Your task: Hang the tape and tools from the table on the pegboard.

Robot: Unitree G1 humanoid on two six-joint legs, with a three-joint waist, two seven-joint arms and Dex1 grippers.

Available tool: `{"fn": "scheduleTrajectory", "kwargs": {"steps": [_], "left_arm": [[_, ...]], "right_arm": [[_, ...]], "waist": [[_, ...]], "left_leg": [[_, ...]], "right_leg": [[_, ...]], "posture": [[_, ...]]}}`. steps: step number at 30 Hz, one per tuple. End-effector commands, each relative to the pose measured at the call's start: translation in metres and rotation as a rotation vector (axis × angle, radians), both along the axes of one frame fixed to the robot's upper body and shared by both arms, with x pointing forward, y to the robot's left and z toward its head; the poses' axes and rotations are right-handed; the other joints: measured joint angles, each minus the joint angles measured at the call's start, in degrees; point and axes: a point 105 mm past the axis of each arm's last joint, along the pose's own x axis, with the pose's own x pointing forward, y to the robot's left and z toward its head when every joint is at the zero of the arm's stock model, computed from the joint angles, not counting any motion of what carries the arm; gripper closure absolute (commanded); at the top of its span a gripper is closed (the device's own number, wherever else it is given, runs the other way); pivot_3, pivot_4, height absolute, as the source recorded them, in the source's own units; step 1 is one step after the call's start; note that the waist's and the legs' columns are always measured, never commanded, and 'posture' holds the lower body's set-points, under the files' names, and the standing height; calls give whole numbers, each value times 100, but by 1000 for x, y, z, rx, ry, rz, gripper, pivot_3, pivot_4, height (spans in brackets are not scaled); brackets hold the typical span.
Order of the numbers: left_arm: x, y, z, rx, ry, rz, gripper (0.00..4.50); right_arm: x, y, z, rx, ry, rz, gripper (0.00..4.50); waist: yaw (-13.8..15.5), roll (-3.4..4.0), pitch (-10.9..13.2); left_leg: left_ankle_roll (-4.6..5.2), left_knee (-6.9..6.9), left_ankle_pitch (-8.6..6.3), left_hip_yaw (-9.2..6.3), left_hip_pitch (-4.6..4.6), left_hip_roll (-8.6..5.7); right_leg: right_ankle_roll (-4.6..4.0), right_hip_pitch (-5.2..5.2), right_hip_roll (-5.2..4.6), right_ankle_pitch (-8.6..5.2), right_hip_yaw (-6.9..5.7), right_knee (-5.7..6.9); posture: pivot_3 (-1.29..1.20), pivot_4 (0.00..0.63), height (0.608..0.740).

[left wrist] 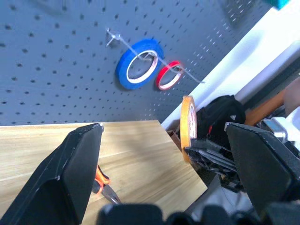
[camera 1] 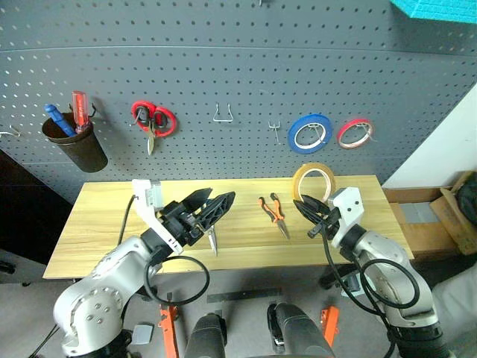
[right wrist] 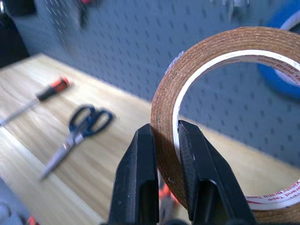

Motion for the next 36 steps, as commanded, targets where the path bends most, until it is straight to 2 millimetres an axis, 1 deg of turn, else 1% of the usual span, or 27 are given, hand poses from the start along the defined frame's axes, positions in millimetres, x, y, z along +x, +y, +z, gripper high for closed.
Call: {"fn": "scheduleTrajectory", "kwargs": {"steps": [1,4,6,9,11,13,15,17,23,28,33,36], "left_arm": [[3,3,8,25,-51,47,0],[21,9,5,58,-58,127,0],[34,14,7,79,-79,186,0],[48,16,11,106,-121,248,0],[54,13,14,108,-141,264,0],[55,7,13,121,-149,253,0],[54,3,11,140,-153,239,0],[54,2,10,146,-156,237,0],[53,3,13,158,-168,235,0],[54,5,13,166,-169,240,0],[56,1,12,170,-165,225,0],[56,0,12,172,-167,222,0]], "right_arm": [[16,17,12,10,-87,32,4248],[33,35,16,4,-124,70,4248],[43,46,20,2,-147,94,4248],[58,56,23,2,-168,99,4248],[68,57,21,-6,-170,77,4248],[76,56,15,-61,-184,54,4248],[83,53,9,-130,-209,19,4248],[89,51,7,-144,-215,-10,4248],[103,47,0,-197,-198,-73,4248],[106,49,-1,-167,-170,-74,4248],[109,54,-2,-144,-135,-64,4248],[112,50,-6,-120,-85,-94,4248]], "waist": [[-29,-20,-50],[-67,-18,-110],[-72,-24,-149],[-71,-33,-193],[-65,-32,-224],[-44,-30,-247],[-7,-27,-264],[46,-26,-270],[63,-23,-274],[79,-23,-300],[79,-23,-300],[81,-23,-301]], "left_leg": [[3,4,1,4,19,1],[24,32,15,4,19,0],[38,40,25,4,22,-4],[47,41,31,7,21,-7],[47,40,32,11,17,-10],[46,35,29,15,10,-10],[43,30,26,20,3,-9],[42,27,24,25,1,-8],[42,34,25,35,6,-4],[45,40,27,35,15,-5],[45,40,27,36,14,-5],[45,40,27,35,14,-4]], "right_leg": [[-29,17,3,-7,-3,-4],[-43,25,10,11,-3,-4],[-37,33,11,24,1,-3],[-31,35,11,37,8,-2],[-11,34,11,52,15,-2],[6,30,11,62,20,-6],[6,20,11,61,26,-8],[4,13,11,59,31,-7],[5,7,11,61,38,9],[6,14,11,62,37,20],[6,13,11,62,38,22],[5,13,11,62,37,22]], "posture": [[-7,80,740],[1,69,740],[7,65,740],[12,64,740],[22,57,740],[27,57,740],[32,54,740],[35,54,740],[53,57,740],[54,64,740],[50,68,740],[50,67,740]]}}
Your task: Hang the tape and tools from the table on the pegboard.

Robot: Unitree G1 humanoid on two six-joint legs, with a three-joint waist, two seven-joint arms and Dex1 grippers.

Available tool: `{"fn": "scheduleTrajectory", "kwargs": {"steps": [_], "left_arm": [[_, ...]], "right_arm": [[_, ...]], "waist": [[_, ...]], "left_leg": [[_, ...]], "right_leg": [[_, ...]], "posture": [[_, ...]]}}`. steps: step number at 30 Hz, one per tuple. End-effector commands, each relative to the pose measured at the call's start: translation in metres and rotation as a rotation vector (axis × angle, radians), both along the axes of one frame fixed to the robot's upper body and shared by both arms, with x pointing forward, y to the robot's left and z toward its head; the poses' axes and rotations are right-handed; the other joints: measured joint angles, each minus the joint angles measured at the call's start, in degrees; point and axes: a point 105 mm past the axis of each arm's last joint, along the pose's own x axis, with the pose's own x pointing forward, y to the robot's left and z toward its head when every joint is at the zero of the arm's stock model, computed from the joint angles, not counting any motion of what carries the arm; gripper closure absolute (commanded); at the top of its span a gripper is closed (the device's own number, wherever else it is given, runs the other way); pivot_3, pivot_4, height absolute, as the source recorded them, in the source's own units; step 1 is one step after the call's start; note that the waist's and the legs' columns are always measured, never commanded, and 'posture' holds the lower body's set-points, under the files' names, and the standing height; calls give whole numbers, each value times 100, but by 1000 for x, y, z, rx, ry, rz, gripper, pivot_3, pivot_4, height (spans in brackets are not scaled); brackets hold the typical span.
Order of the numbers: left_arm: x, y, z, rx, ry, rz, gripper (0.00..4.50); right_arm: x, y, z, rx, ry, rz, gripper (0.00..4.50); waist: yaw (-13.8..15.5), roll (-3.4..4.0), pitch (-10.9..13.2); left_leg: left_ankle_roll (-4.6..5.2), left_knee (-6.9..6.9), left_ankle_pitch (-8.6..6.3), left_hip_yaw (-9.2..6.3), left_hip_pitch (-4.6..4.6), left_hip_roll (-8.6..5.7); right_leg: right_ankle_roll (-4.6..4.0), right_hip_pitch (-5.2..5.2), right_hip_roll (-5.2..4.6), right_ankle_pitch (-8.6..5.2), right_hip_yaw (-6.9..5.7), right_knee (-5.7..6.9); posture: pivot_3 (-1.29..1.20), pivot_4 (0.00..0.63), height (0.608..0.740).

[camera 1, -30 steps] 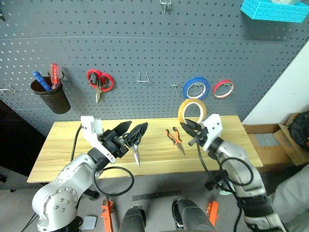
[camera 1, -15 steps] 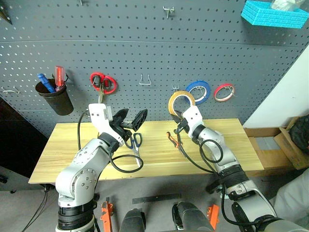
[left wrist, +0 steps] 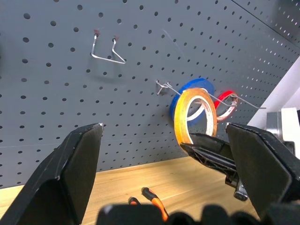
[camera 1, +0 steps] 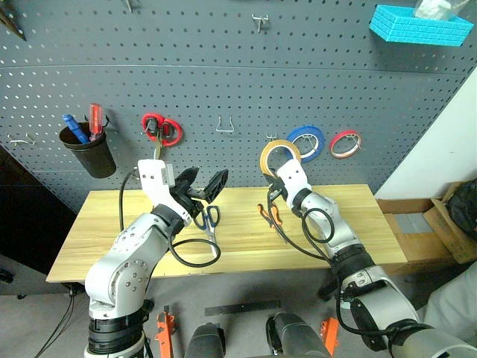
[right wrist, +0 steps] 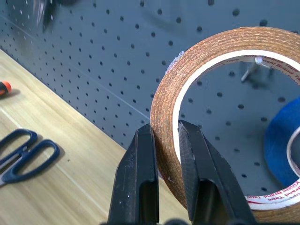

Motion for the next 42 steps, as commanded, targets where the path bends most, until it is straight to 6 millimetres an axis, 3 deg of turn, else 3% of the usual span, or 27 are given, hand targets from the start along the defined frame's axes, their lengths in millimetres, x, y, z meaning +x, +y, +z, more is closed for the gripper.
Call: {"fn": "scheduleTrajectory", "kwargs": {"steps": [1,3,12,18,23,27,33,37,42], "left_arm": [[0,-3,12,7,-54,-13,0],[0,-3,12,7,-53,-13,0],[-1,-5,5,18,-41,-29,0],[-2,-6,5,22,-42,-34,0],[-6,-8,0,28,-22,-42,0],[-9,-8,-19,59,51,-8,0],[-19,-8,-48,-2,152,51,0],[-37,-6,-68,-8,221,69,0],[-54,-5,-72,-29,249,79,0]], "right_arm": [[7,-6,13,53,-4,-37,3539],[6,-8,12,61,4,-48,3089],[-8,-13,3,63,30,-62,116],[-23,-21,-7,102,126,-72,48],[-33,-35,-1,109,189,-76,48],[-45,-43,8,88,257,-45,48],[-58,-42,3,30,372,-27,48],[-60,-42,-14,-10,444,-68,48],[-64,-43,-45,-55,559,-149,48]], "waist": [[6,0,0],[18,0,0],[23,0,-4],[24,0,-6],[27,1,-7],[34,2,-6],[18,11,5],[-5,22,30],[15,44,160]], "left_leg": [[0,0,0,0,-1,0],[0,0,0,0,-1,0],[0,2,0,1,1,-1],[2,10,2,3,11,-2],[7,10,6,6,17,-2],[8,10,6,8,19,-2],[8,7,6,12,29,1],[9,3,5,15,34,6],[9,5,5,11,35,6]], "right_leg": [[0,0,0,0,0,0],[0,0,0,0,0,0],[-1,-2,0,-1,1,11],[-2,-3,0,-2,4,33],[-3,-2,1,-3,5,41],[-4,-2,1,-4,6,41],[-18,0,3,-13,7,44],[-46,-1,4,-31,9,44],[-49,-1,4,-33,10,43]], "posture": [[48,68,740],[48,71,740],[41,68,740],[40,71,740],[37,81,740],[31,96,740],[17,135,740],[25,163,740],[53,206,740]]}}
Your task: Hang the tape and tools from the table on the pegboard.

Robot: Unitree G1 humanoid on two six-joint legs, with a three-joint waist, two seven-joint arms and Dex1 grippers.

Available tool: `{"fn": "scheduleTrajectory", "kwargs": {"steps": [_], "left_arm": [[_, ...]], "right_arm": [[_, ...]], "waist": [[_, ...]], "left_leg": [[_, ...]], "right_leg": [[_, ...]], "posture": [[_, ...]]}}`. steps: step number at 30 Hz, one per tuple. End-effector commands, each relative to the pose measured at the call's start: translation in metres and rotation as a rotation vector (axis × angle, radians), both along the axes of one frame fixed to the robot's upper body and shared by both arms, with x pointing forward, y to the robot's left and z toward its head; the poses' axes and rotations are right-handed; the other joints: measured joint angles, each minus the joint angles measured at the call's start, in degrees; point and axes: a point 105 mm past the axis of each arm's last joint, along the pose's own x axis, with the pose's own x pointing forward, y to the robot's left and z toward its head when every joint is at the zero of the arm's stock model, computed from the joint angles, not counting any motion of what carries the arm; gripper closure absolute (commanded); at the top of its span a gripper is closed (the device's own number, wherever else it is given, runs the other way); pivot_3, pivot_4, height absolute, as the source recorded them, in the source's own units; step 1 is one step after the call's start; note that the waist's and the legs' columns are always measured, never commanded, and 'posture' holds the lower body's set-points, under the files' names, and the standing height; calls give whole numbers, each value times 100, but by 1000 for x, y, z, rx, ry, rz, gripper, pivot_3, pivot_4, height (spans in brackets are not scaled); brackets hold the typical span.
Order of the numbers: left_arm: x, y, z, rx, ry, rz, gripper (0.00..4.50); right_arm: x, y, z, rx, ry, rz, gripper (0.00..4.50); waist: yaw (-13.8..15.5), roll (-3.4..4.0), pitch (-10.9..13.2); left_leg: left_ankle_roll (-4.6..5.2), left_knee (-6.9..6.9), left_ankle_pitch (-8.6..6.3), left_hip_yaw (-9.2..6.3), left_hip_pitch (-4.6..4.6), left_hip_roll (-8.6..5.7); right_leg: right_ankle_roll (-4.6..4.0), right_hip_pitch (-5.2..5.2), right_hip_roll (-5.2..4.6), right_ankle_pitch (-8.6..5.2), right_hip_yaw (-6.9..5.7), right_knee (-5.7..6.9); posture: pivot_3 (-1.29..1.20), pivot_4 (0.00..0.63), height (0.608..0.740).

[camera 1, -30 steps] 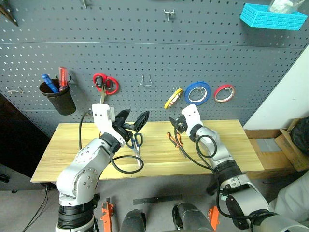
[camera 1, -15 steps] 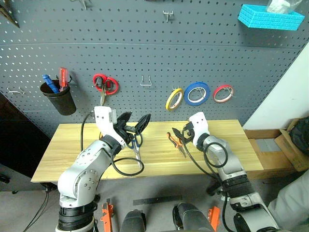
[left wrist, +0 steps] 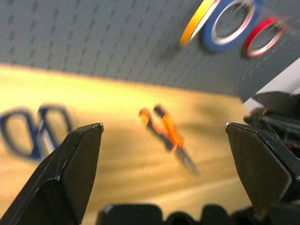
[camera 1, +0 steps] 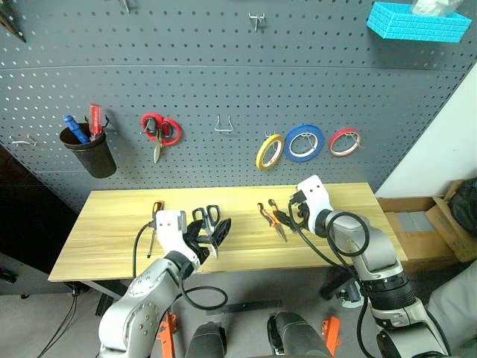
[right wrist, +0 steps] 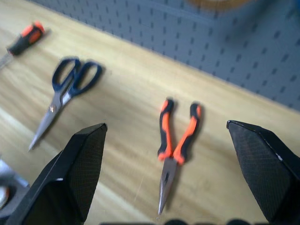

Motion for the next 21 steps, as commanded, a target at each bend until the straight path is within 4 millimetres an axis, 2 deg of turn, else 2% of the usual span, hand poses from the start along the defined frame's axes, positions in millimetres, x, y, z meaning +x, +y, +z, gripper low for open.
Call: {"fn": "scheduleTrajectory", "kwargs": {"steps": [1,8,16,21], "left_arm": [[-7,-6,20,-24,-65,-14,0],[-15,-18,18,-86,-36,-53,0],[-14,-24,20,-121,-20,-20,0],[-16,-14,11,-168,34,19,0]], "right_arm": [[-2,1,-15,-25,63,-41,48],[6,5,-32,-40,139,-88,48],[34,18,-30,-37,147,-117,48],[48,21,-28,-44,134,-130,48]], "waist": [[10,3,94],[41,31,301],[70,31,546],[118,41,615]], "left_leg": [[0,0,0,-2,5,1],[2,-3,0,-7,-27,0],[6,-7,-3,-26,-44,0],[9,-16,-5,-42,-57,2]], "right_leg": [[-1,3,0,-1,0,-1],[0,-21,0,-1,-4,-11],[-3,-26,0,-4,-9,-18],[-1,-28,0,-3,-16,-41]], "posture": [[56,210,740],[81,250,740],[106,289,740],[123,297,740]]}}
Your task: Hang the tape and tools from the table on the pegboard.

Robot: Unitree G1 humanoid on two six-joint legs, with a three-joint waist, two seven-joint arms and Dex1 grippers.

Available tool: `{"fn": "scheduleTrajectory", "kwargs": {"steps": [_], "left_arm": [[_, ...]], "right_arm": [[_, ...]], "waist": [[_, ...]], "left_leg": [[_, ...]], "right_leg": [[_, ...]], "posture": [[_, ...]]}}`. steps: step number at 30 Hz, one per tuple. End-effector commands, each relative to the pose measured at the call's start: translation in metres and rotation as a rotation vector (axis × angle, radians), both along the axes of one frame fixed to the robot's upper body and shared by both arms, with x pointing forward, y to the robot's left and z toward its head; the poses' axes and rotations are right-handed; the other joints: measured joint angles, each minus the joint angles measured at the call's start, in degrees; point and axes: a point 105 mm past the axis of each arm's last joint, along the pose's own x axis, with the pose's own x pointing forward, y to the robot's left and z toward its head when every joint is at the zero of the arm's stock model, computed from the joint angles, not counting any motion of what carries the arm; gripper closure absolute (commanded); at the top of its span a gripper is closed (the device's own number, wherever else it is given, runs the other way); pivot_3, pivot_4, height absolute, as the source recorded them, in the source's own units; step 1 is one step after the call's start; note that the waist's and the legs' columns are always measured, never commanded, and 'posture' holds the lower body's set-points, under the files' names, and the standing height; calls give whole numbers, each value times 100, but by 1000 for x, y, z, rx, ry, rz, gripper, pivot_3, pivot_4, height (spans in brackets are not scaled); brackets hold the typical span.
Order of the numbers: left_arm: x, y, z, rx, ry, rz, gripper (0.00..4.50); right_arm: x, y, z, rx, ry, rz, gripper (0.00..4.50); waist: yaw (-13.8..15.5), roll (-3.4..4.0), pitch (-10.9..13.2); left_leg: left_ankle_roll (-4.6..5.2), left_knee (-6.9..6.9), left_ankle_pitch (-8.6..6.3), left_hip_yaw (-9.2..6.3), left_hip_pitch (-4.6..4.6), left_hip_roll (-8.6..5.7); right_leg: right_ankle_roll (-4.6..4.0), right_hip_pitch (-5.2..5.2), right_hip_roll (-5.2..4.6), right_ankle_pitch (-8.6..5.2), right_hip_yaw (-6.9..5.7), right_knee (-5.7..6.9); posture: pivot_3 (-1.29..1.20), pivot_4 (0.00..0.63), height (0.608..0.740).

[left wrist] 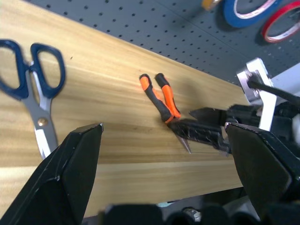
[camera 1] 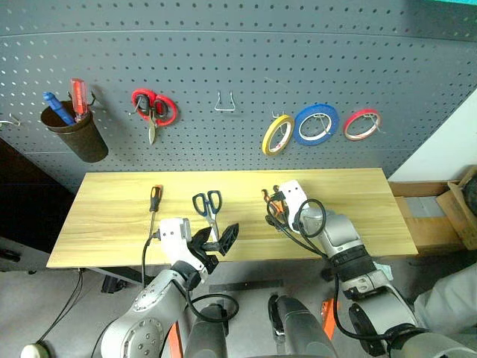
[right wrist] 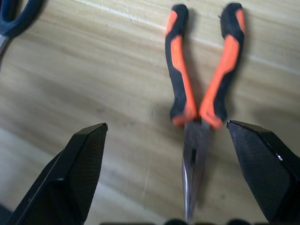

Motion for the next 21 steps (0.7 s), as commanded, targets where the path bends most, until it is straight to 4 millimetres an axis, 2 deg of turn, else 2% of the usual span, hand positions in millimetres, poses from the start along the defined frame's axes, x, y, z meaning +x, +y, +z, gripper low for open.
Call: {"fn": "scheduleTrajectory", "kwargs": {"steps": [1,4,9,13,21], "left_arm": [[-2,6,4,-26,-4,15,0],[0,7,0,-17,17,0,0],[2,-7,-2,8,30,-102,0],[5,-15,2,61,23,-166,0],[13,-16,11,113,-2,-199,0]], "right_arm": [[12,0,8,10,-40,-17,48],[16,3,5,11,-35,-21,48],[19,5,1,14,-22,-31,48],[22,3,1,16,-15,-51,48],[22,1,-6,19,5,-77,48]], "waist": [[8,5,15],[21,10,34],[28,10,62],[29,14,86],[30,14,104]], "left_leg": [[1,-4,0,-3,-5,0],[5,-10,-3,-9,-17,1],[7,-10,-5,-16,-47,-1],[8,-9,-5,-24,-59,1],[7,-6,-5,-34,-82,3]], "right_leg": [[1,0,0,1,-3,-10],[13,0,0,8,-9,-32],[27,-20,0,16,-15,-41],[27,-29,0,16,-22,-38],[28,-46,0,17,-30,-37]], "posture": [[127,298,740],[133,301,740],[133,305,740],[124,306,740],[114,300,740]]}}
